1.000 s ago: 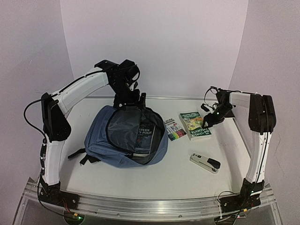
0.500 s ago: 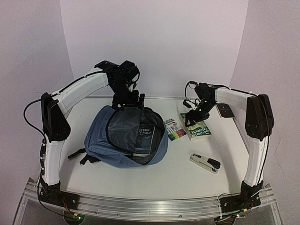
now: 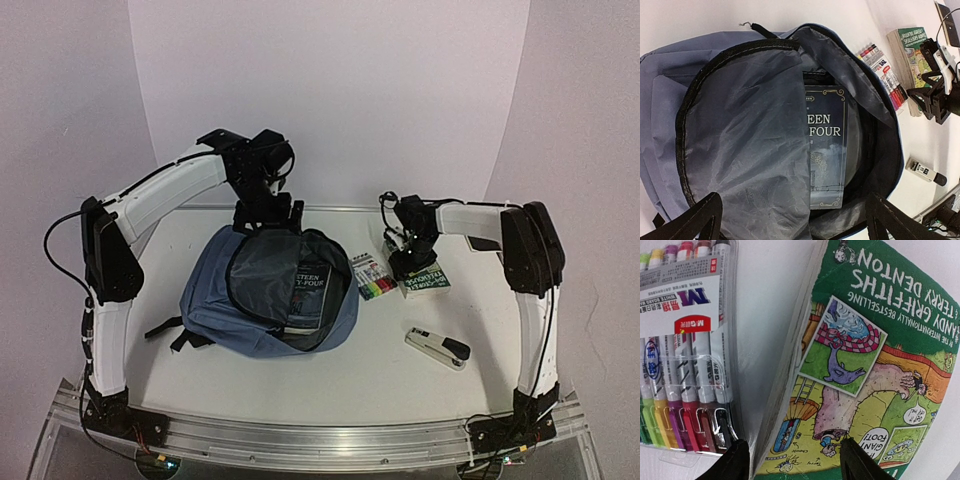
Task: Pack the student bag
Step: Pick up the book from the center of the board.
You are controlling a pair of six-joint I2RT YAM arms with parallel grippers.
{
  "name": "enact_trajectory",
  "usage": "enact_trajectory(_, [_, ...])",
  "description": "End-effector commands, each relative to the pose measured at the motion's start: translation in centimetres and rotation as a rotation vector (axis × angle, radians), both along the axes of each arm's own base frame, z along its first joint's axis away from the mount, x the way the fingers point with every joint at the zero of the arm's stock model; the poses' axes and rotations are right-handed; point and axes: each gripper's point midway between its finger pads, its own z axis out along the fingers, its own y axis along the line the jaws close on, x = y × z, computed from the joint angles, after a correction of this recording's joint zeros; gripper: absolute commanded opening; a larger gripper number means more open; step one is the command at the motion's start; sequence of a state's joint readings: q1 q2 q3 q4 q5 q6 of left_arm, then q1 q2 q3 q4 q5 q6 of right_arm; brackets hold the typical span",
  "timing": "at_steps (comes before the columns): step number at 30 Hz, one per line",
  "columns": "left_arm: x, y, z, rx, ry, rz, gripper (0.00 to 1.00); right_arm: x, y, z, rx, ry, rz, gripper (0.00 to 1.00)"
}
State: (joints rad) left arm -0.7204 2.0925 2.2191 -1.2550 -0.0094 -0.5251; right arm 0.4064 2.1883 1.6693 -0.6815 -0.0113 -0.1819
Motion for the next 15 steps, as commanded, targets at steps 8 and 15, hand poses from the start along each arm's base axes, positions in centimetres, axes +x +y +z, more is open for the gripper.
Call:
enact_trajectory(8, [-0.2,0.9,2.9,-0.022,-0.07,0.014,1.0,-3.3,-1.8,-6.1,-0.103,0.145,-0.048,0.33])
enact_trajectory(15, [-0.2,0.5,2.7,-0.027,-0.062,-0.001,1.0,-2.6,0.0,-1.1,0.016,0.138,-0.009,0.0])
